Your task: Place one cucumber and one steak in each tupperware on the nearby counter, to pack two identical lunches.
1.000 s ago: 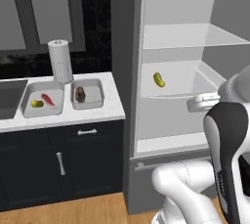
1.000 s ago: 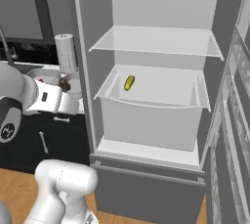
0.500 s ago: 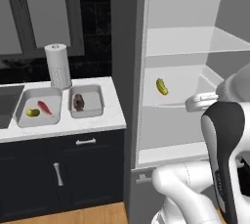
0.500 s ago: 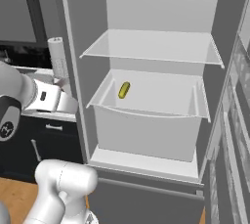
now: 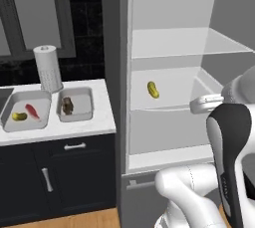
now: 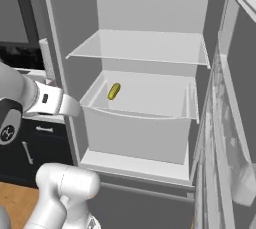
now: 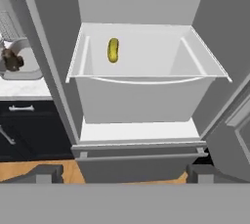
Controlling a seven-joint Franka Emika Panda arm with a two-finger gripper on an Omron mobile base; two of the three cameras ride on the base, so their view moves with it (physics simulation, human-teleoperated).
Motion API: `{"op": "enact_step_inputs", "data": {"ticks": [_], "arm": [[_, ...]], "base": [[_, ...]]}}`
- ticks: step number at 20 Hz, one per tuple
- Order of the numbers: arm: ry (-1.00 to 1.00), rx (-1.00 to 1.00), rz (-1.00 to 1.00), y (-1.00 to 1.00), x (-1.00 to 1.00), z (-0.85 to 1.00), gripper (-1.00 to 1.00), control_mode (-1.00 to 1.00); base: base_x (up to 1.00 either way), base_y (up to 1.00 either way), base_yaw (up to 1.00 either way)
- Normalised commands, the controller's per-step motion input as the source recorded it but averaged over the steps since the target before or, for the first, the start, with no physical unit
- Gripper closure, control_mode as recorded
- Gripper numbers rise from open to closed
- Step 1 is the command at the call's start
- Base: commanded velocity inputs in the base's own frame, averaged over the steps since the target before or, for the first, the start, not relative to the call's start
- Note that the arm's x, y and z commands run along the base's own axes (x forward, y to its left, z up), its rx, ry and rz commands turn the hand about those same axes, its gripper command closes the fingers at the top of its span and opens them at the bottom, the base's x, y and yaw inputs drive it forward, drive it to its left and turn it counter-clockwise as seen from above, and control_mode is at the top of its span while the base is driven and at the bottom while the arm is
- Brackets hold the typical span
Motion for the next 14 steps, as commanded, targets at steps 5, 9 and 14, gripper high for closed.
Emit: {"op": "enact_step_inputs", "data": {"ticks": [5, 9, 14], "arm": [[0.00, 0.00, 0.00, 0.00, 0.00, 0.00, -1.00, 1.00], [0.00, 0.00, 0.00, 0.00, 0.00, 0.00, -1.00, 1.00], [0.00, 0.00, 0.00, 0.00, 0.00, 0.00, -1.00, 1.00]], "base": [[0.42, -0.26, 0.00], [0.44, -0.16, 0.00], [0.17, -0.04, 0.00]]}}
